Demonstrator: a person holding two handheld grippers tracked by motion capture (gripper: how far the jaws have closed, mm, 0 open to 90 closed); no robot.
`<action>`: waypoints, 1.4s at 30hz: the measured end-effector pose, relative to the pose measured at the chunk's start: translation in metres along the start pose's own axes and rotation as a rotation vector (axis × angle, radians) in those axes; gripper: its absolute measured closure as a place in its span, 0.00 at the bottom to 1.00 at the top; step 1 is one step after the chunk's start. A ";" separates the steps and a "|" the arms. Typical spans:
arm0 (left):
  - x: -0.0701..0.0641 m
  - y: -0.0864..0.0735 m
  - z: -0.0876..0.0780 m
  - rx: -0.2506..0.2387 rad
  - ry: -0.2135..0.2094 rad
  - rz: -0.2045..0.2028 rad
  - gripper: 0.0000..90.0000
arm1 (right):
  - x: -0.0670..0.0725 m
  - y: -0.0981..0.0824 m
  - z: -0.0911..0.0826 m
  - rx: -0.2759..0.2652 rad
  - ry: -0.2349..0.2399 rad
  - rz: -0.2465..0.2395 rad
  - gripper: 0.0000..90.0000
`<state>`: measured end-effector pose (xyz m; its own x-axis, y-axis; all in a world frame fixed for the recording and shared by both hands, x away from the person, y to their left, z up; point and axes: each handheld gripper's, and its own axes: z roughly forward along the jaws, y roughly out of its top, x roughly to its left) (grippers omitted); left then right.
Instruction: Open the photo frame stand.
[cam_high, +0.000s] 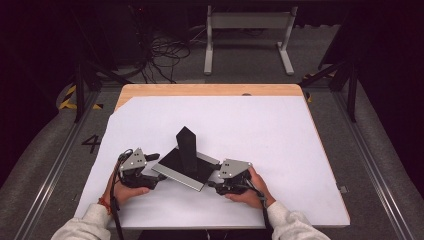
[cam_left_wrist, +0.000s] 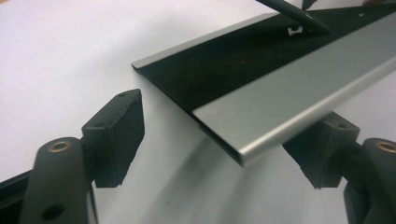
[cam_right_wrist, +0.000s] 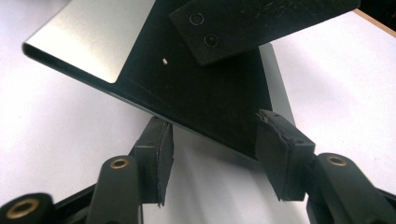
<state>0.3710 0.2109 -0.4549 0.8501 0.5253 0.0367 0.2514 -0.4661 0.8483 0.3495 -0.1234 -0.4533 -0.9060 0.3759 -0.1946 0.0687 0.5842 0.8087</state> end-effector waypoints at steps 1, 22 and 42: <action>0.000 0.001 0.000 -0.009 -0.009 -0.003 0.27 | 0.000 0.000 0.000 -0.007 0.000 0.005 0.55; -0.018 0.023 0.011 -0.018 -0.025 0.063 0.55 | -0.024 -0.014 -0.029 -0.038 -0.051 0.106 0.69; -0.035 0.036 0.018 -0.015 -0.057 0.101 0.66 | -0.031 -0.026 -0.055 -0.021 -0.049 0.127 0.76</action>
<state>0.3591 0.1626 -0.4351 0.8957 0.4348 0.0929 0.1564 -0.5036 0.8496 0.3526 -0.1896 -0.4383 -0.8691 0.4807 -0.1167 0.1723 0.5151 0.8396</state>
